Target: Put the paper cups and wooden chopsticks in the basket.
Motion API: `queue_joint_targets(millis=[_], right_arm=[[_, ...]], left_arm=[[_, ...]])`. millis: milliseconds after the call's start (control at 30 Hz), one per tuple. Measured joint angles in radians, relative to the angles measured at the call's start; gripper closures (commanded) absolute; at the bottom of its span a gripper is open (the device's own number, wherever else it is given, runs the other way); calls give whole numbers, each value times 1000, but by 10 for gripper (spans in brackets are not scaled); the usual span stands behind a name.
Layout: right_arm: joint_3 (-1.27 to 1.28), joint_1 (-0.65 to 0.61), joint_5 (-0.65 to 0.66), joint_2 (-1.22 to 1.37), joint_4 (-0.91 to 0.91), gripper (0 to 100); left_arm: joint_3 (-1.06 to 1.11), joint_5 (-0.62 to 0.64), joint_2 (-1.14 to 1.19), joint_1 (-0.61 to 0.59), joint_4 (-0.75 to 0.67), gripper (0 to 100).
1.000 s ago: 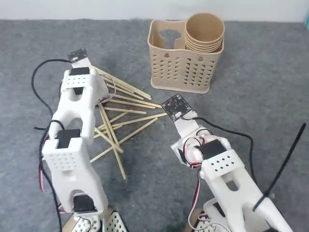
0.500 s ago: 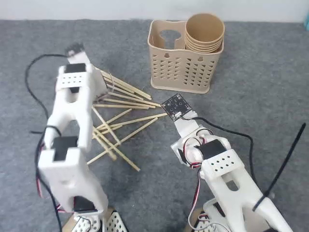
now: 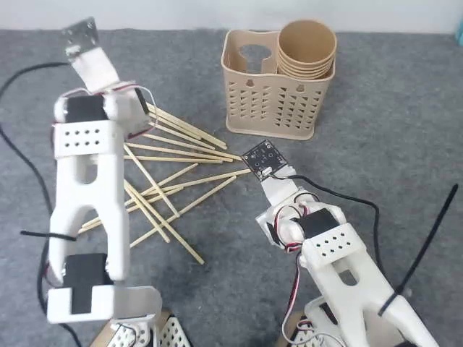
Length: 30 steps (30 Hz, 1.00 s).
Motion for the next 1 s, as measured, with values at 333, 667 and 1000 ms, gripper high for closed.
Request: queue_joint_targets(millis=[333, 667, 1000], right_arm=[[0, 0, 0, 0, 0, 991], [0, 0, 0, 0, 0, 991], [0, 0, 0, 0, 0, 991]], left_arm=[[-38, 124, 328, 2, -215, 796], [-583, 195, 842, 0, -92, 807], [-1327, 195, 1333, 3, 172, 820]])
